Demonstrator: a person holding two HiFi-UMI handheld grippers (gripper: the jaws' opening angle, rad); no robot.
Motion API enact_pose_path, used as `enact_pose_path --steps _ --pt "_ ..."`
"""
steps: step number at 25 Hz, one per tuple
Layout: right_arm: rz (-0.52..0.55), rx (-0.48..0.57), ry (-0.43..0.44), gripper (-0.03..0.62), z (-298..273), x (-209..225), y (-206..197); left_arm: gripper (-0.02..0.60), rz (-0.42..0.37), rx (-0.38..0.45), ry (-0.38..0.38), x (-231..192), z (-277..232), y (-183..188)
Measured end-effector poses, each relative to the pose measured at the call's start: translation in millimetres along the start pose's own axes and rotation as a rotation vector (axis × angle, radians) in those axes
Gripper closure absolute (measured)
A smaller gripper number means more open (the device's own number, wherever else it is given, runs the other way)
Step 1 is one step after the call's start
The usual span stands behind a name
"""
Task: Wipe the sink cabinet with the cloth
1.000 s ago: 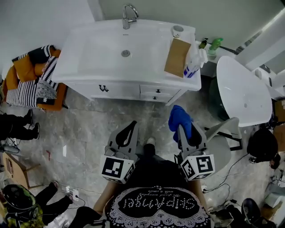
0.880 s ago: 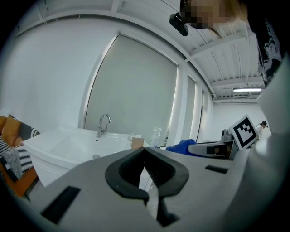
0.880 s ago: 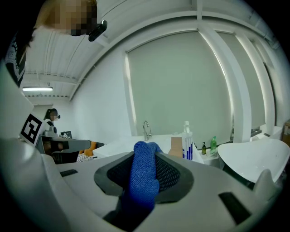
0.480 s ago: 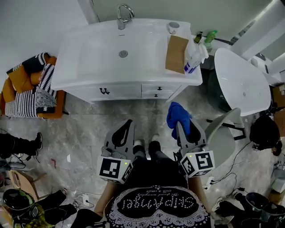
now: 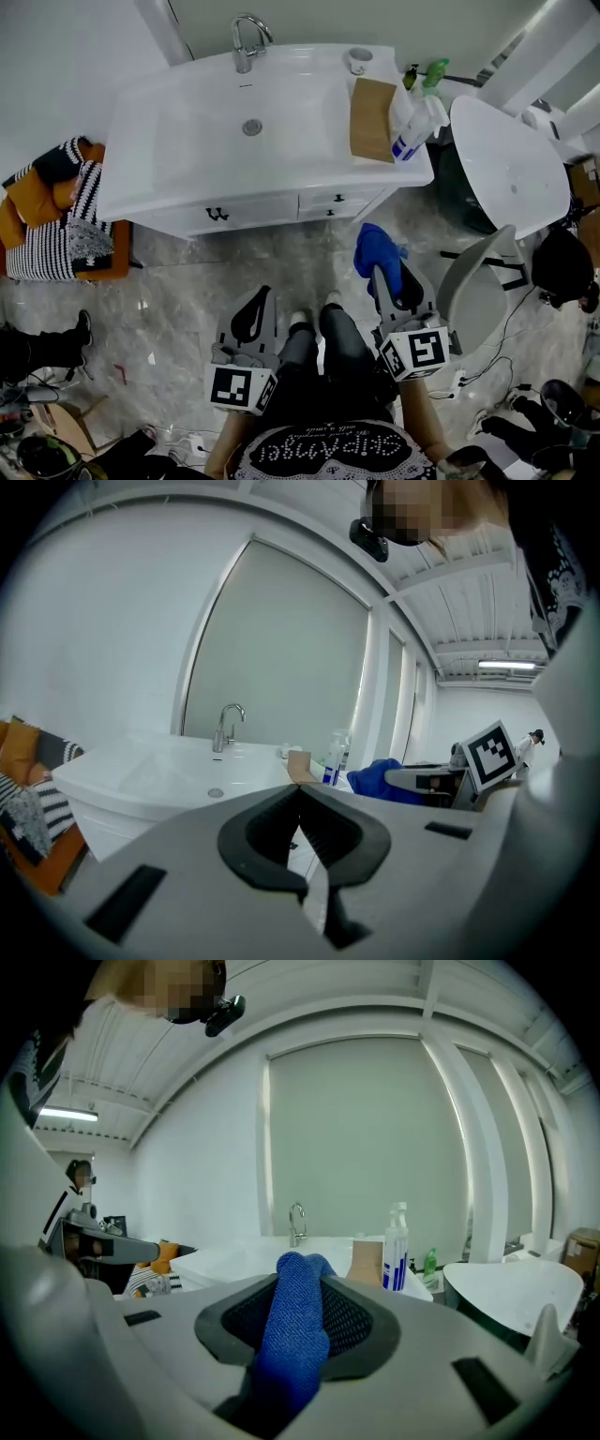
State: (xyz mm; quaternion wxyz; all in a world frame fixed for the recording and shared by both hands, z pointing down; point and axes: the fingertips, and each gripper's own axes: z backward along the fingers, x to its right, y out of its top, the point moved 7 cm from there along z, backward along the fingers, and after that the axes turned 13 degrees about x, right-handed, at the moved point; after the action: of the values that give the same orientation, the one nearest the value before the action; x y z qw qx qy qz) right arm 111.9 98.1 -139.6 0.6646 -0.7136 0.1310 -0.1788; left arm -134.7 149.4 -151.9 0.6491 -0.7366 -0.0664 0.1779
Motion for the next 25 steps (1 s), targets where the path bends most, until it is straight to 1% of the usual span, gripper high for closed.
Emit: enact_pose_path --steps 4,7,14,19,22,25 --pt "0.040 0.019 0.029 0.461 -29.2 6.1 -39.7 0.578 0.001 -0.009 -0.003 -17.4 -21.9 -42.1" --pt "0.055 0.026 0.053 0.461 -57.3 16.6 -84.2 0.578 -0.003 0.011 -0.014 -25.9 -46.2 -79.4" --pt "0.079 0.090 0.084 0.461 -122.7 40.6 -201.0 0.578 -0.018 0.046 -0.070 -40.9 -110.2 -195.1" --pt "0.099 0.205 0.121 0.461 -151.8 47.4 -265.0 0.578 -0.044 0.105 -0.068 -61.2 -148.1 -273.1" --pt "0.077 0.309 0.145 0.461 -167.8 39.3 -286.2 0.578 -0.046 0.125 -0.066 -73.6 -163.5 -320.0" --pt "0.106 0.378 0.186 0.461 -188.1 23.6 -309.6 0.578 -0.053 0.148 -0.051 -87.7 -171.7 -365.4"
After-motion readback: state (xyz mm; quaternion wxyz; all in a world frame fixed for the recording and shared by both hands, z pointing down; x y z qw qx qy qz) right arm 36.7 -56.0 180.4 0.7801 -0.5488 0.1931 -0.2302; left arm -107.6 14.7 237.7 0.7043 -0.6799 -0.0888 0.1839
